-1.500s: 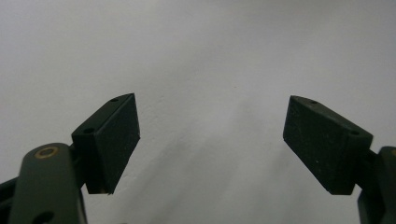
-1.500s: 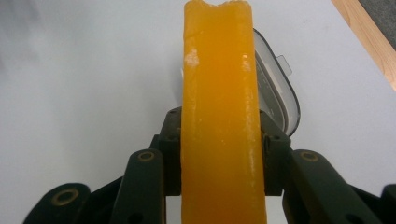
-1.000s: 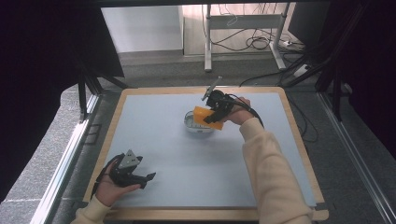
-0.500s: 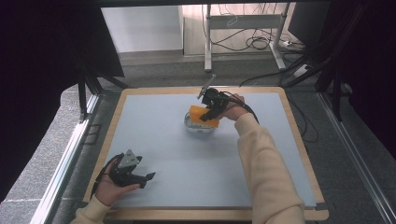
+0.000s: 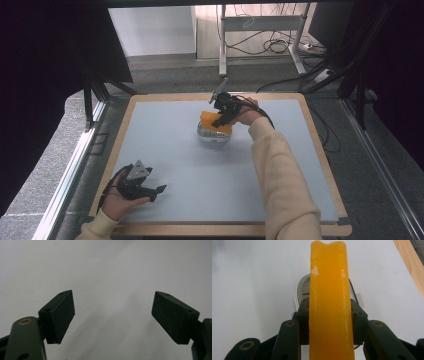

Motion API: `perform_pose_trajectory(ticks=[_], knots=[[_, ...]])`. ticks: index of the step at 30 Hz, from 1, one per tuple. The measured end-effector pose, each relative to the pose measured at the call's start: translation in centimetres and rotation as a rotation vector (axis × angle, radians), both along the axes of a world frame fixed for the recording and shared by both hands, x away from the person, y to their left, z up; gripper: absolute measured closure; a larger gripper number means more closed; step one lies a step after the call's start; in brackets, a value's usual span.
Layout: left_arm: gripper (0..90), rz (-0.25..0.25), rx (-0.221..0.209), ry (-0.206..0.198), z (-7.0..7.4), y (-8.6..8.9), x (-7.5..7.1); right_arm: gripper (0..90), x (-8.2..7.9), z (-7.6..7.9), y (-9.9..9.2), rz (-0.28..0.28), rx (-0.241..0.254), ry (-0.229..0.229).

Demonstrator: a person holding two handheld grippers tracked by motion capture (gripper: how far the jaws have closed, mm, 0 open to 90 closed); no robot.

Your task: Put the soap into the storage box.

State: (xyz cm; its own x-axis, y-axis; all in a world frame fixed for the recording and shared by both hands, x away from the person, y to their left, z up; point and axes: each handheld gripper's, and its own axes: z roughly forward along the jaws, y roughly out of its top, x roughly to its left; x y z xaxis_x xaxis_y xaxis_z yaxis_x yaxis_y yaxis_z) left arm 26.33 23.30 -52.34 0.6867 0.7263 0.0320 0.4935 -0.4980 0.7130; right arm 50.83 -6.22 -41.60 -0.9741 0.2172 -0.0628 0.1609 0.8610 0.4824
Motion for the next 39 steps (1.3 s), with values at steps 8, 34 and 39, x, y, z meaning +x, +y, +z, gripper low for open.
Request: perform_pose_trajectory(ticks=[8, 34, 39], knots=[[18.9, -0.002, 0.003, 0.001, 0.0, 0.0, 0.0, 61.9, 0.8, -0.7, 0.2, 0.034, -0.004, 0.017], [18.8, -0.001, 0.01, 0.004, 0.0, -0.1, 0.0, 48.8, 2.7, -2.6, 0.9, 0.057, 0.02, 0.001], [18.8, -0.007, 0.014, 0.008, -0.1, -0.2, 0.0, 39.4, 2.4, -1.7, 0.5, -0.016, 0.045, -0.078]])
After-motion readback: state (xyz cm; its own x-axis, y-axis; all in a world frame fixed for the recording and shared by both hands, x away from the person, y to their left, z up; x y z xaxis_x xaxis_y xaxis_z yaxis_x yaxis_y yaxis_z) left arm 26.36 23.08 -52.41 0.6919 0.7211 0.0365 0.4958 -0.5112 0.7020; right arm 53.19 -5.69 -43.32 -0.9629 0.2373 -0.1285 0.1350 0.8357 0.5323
